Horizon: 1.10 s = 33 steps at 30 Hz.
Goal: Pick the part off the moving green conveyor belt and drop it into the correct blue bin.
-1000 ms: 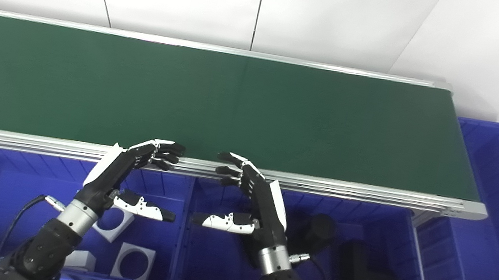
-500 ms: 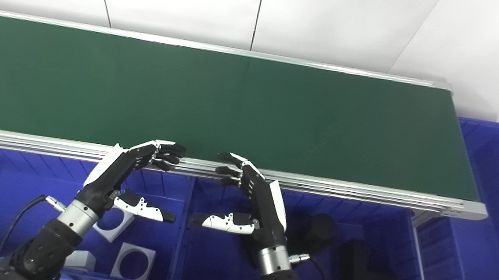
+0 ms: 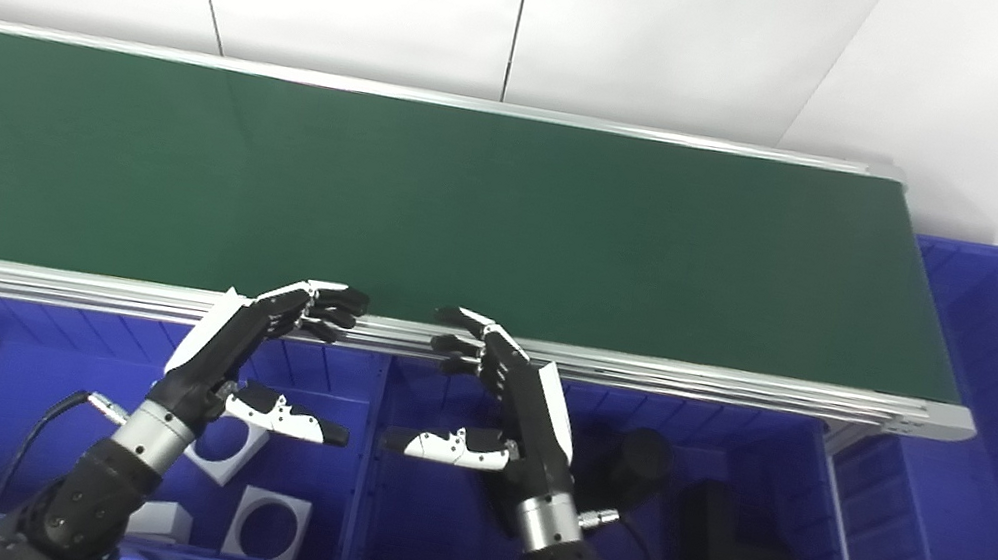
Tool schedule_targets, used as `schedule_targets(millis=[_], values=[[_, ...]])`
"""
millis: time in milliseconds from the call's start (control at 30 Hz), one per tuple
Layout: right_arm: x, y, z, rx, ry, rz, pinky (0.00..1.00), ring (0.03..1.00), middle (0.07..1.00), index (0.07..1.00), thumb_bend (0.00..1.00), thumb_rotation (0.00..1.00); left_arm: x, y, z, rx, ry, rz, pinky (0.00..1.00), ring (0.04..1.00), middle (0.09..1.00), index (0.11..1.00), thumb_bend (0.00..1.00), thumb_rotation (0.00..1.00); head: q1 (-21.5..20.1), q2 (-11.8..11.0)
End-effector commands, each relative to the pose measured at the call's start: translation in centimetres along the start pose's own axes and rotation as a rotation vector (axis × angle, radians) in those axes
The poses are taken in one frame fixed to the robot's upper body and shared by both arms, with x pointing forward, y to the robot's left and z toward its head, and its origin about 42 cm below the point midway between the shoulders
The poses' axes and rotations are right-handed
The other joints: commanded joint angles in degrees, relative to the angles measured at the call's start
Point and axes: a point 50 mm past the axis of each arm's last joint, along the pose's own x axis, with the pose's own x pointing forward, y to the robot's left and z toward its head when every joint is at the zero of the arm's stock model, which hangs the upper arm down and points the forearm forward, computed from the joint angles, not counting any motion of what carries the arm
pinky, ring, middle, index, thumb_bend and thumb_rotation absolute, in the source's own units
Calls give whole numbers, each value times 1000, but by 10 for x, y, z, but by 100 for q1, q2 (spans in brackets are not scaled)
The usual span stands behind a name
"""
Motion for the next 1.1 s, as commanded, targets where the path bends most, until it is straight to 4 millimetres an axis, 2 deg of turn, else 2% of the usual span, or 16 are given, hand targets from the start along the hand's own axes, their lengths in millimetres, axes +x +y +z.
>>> schedule_targets(millis=[0,1067], values=[[7,2,9,11,-51,-6,638,729,830,747,838,32,9,6,12,1,-80,21,643,714,752,743,910,0,5,1],[7,2,7,10,-50,-7,637,726,827,746,841,27,10,6,12,5,-78,20,640,712,752,745,910,0,13,-9]])
